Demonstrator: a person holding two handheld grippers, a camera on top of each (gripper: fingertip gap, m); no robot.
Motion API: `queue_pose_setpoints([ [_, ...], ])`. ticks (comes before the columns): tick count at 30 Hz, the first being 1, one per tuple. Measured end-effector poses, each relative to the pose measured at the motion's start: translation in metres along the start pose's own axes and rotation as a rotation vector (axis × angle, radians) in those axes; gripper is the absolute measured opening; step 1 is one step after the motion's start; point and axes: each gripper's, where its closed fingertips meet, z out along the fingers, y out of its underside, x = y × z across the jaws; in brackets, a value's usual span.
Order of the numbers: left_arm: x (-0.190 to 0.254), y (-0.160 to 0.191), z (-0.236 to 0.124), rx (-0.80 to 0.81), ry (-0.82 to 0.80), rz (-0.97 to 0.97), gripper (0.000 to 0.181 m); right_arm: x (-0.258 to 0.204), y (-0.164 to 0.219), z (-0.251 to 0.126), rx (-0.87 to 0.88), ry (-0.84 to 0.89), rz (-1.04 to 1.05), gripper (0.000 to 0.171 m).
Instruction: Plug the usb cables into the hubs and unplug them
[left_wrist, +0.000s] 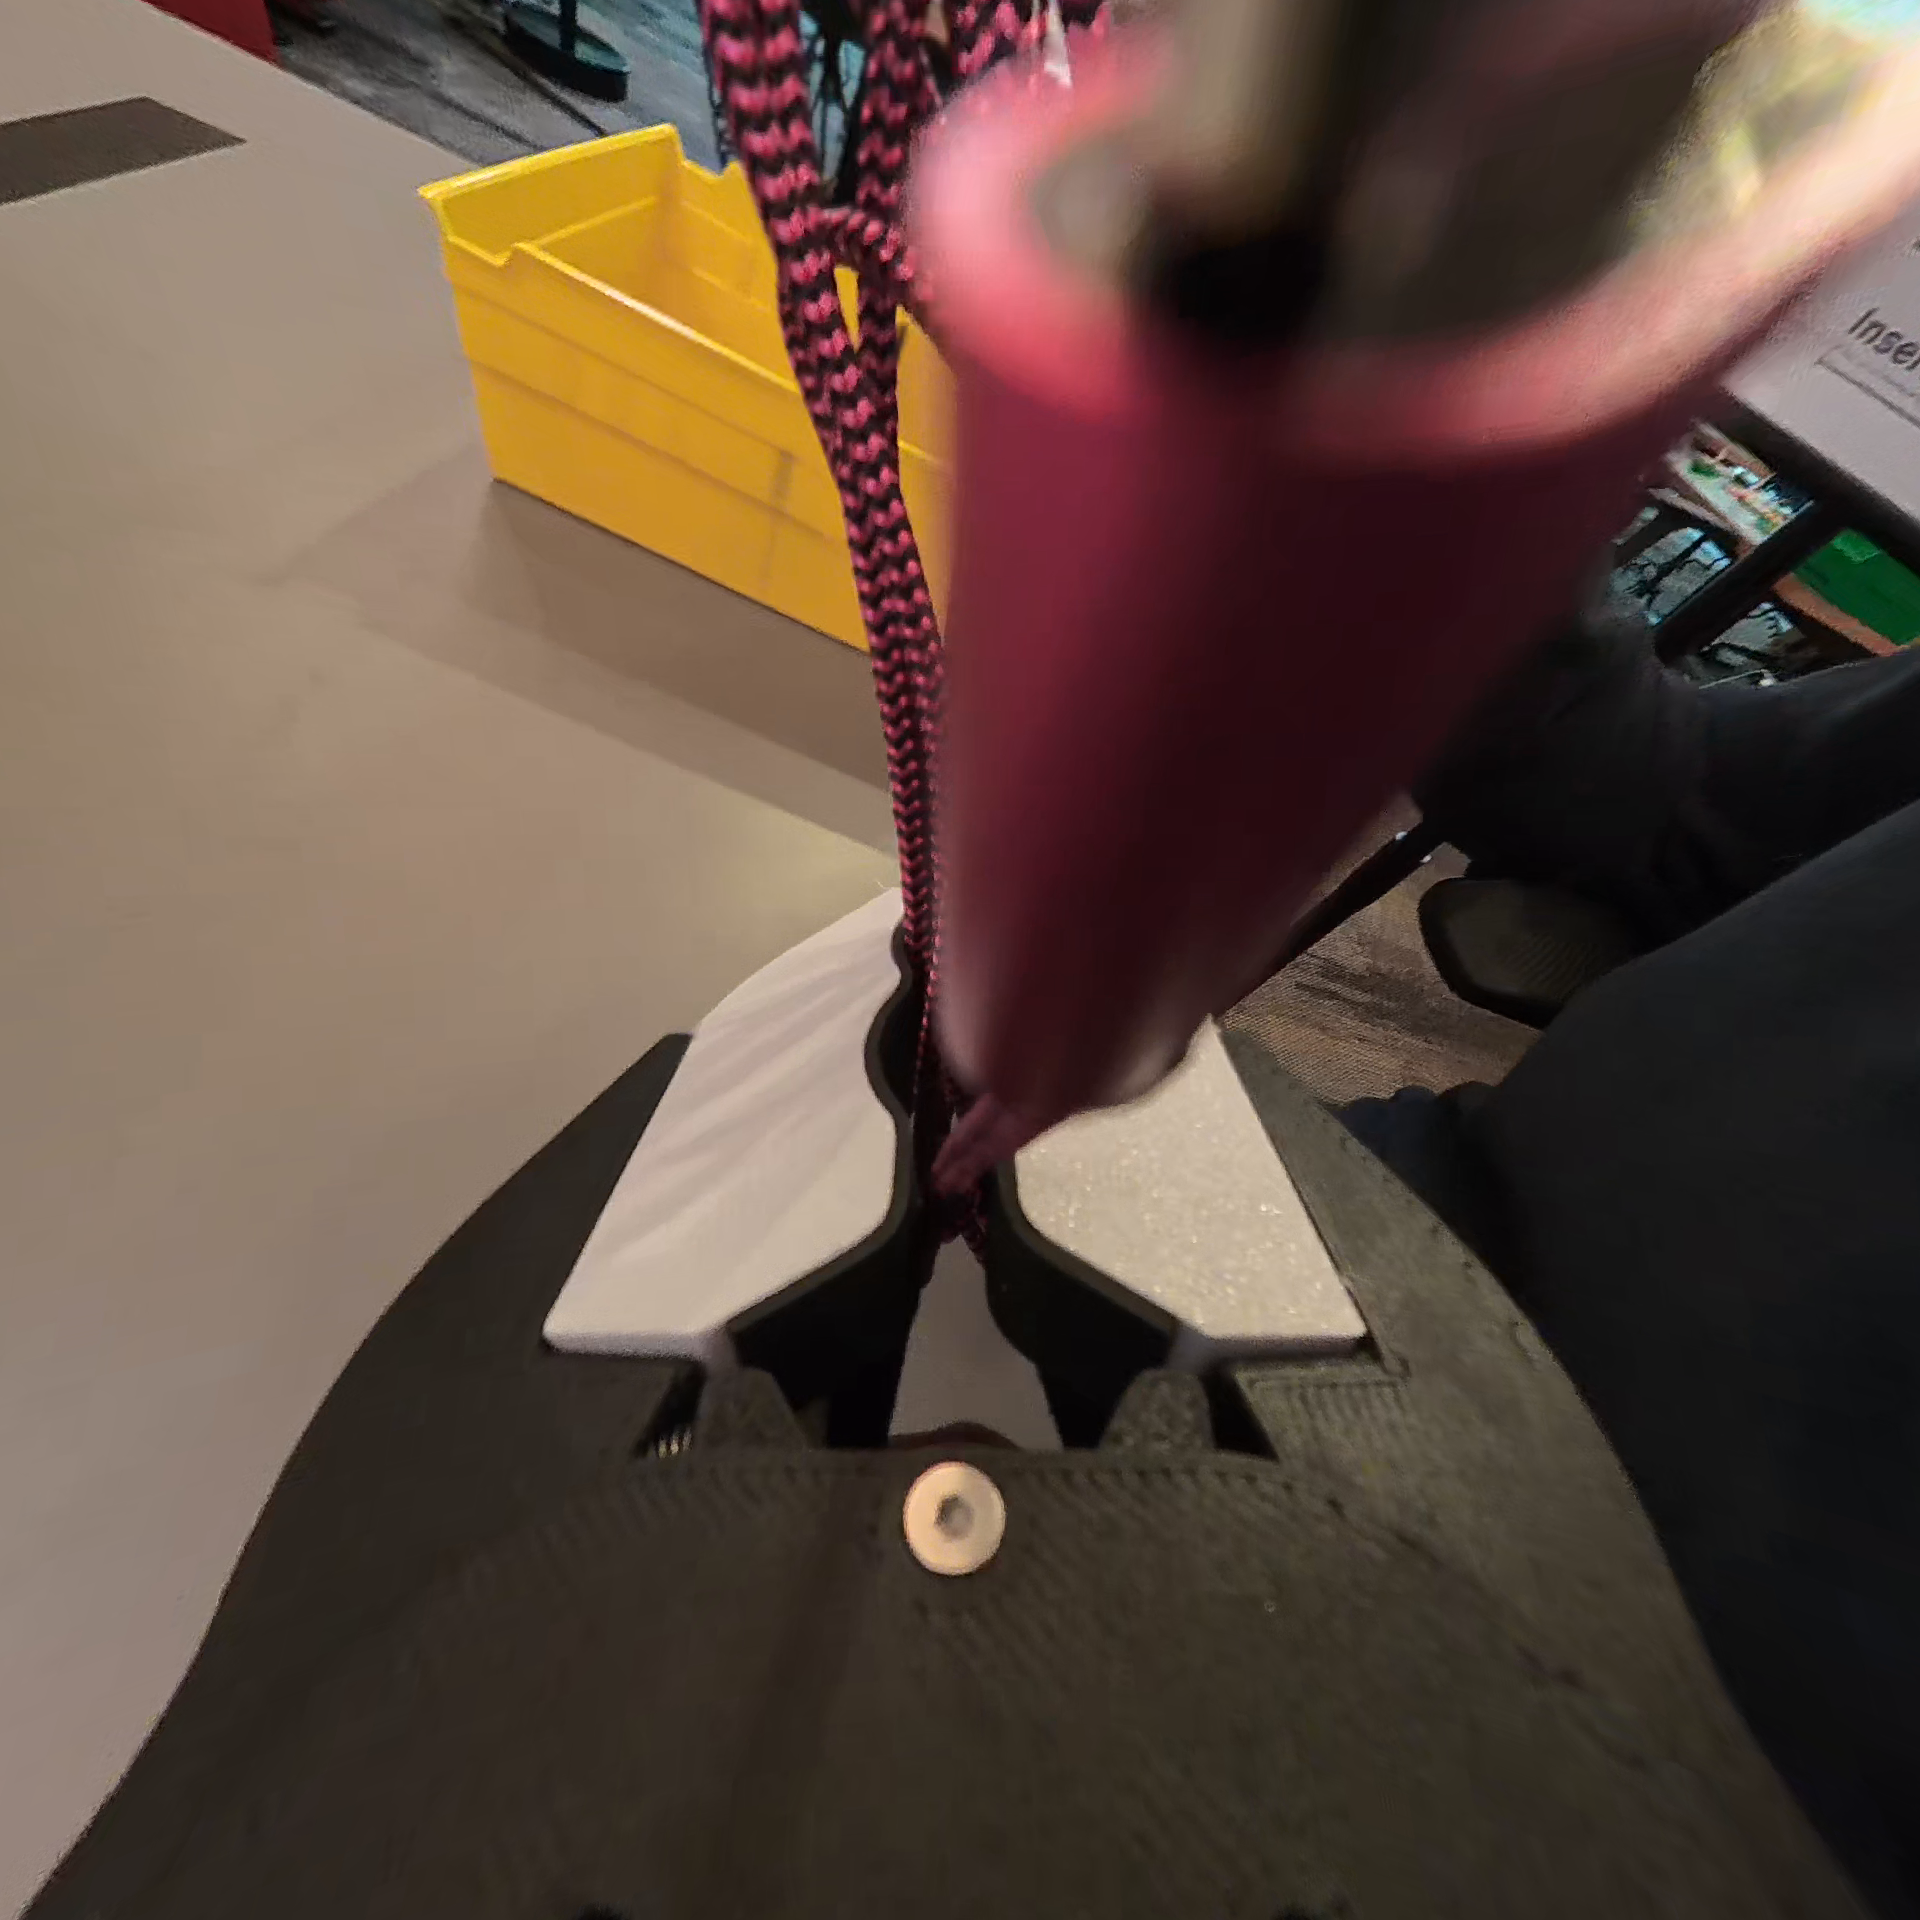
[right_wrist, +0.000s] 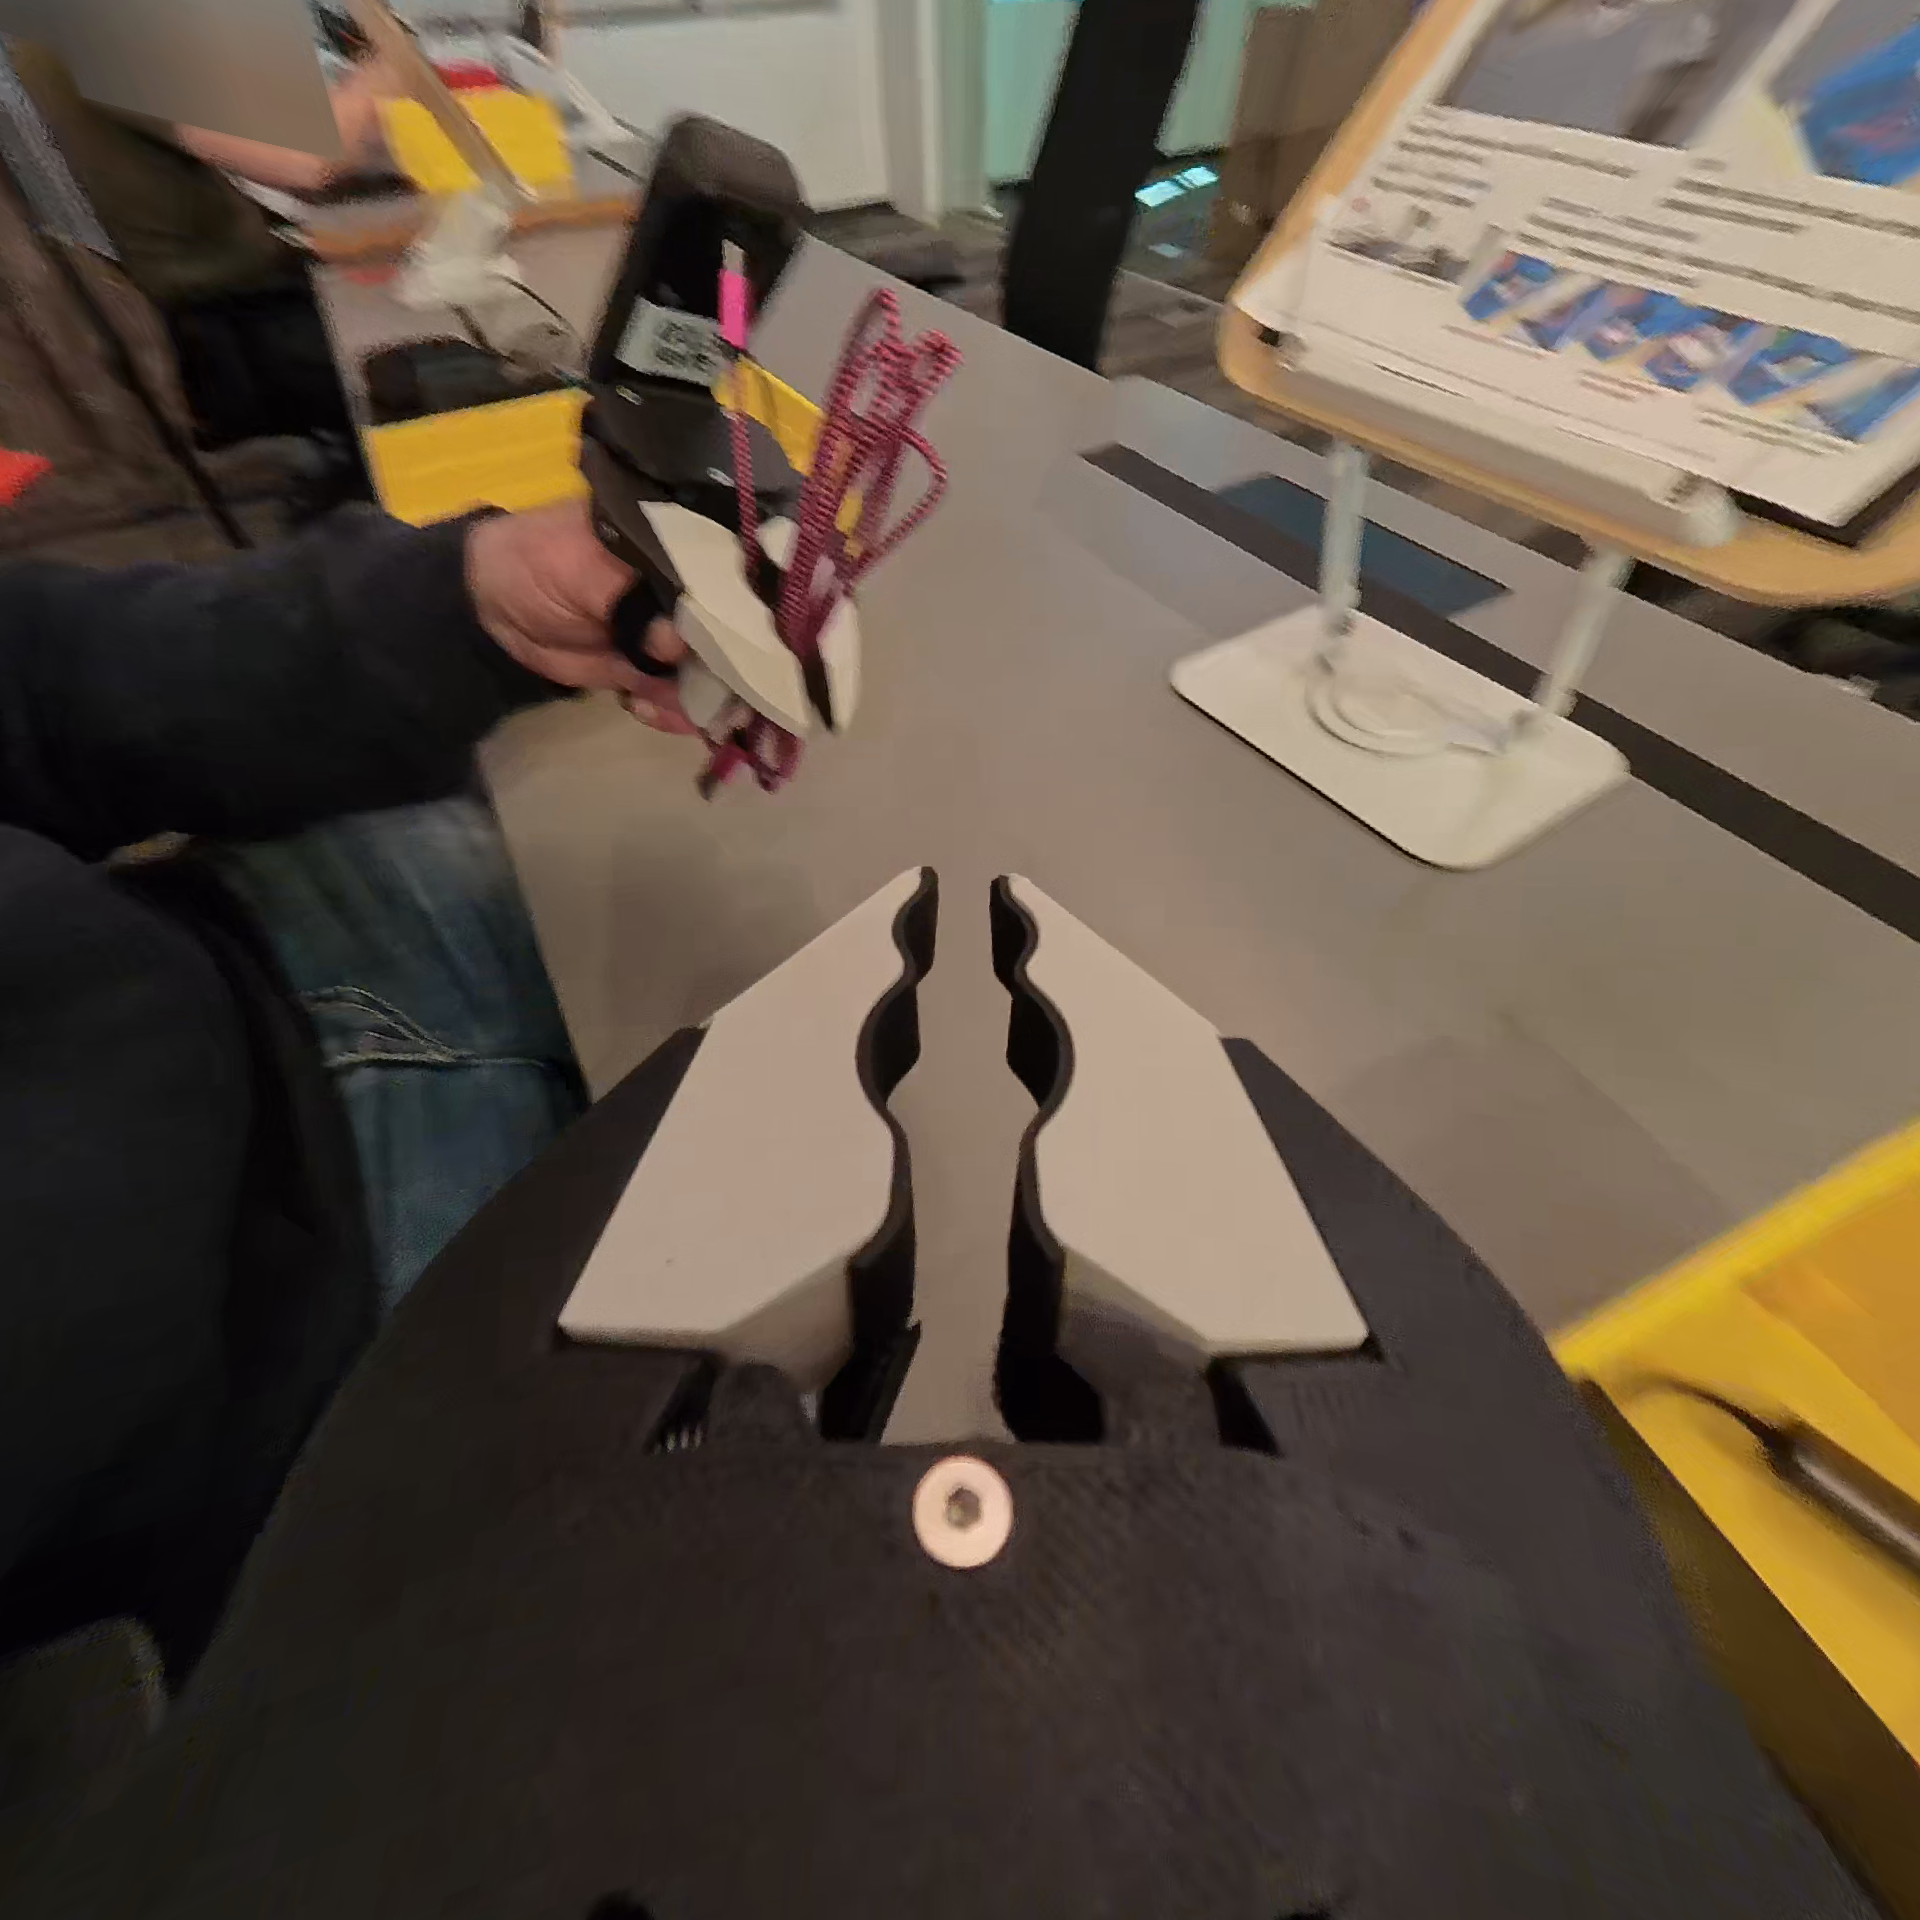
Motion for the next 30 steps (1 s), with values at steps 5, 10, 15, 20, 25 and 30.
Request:
queue_pose_setpoints([
  [5,-0.012,0.012,-0.008,-0.038,-0.061,-0.007,0.009,0.063,0.043,-0.071,-0.215,0.355,-0.004,0.004],
  [10,-0.025,0.023,-0.014,-0.061,-0.110,-0.017,0.009,0.120,0.136,-0.163,-0.561,0.609,0.202,0.005],
  [15,-0.029,0.027,-0.011,-0.057,-0.110,-0.041,0.009,0.132,0.226,-0.185,-0.928,0.596,0.317,0.009],
  [20,-0.030,0.032,-0.012,-0.065,-0.111,-0.049,0.009,0.142,0.248,-0.182,-1.058,0.605,0.286,0.000],
  [25,-0.034,0.032,-0.014,-0.058,-0.113,-0.058,0.009,0.152,0.248,-0.178,-1.114,0.635,0.253,0.004],
  [30,-0.034,0.031,-0.010,-0.047,-0.098,-0.057,0.009,0.162,0.249,-0.178,-1.107,0.682,0.304,0.000],
])
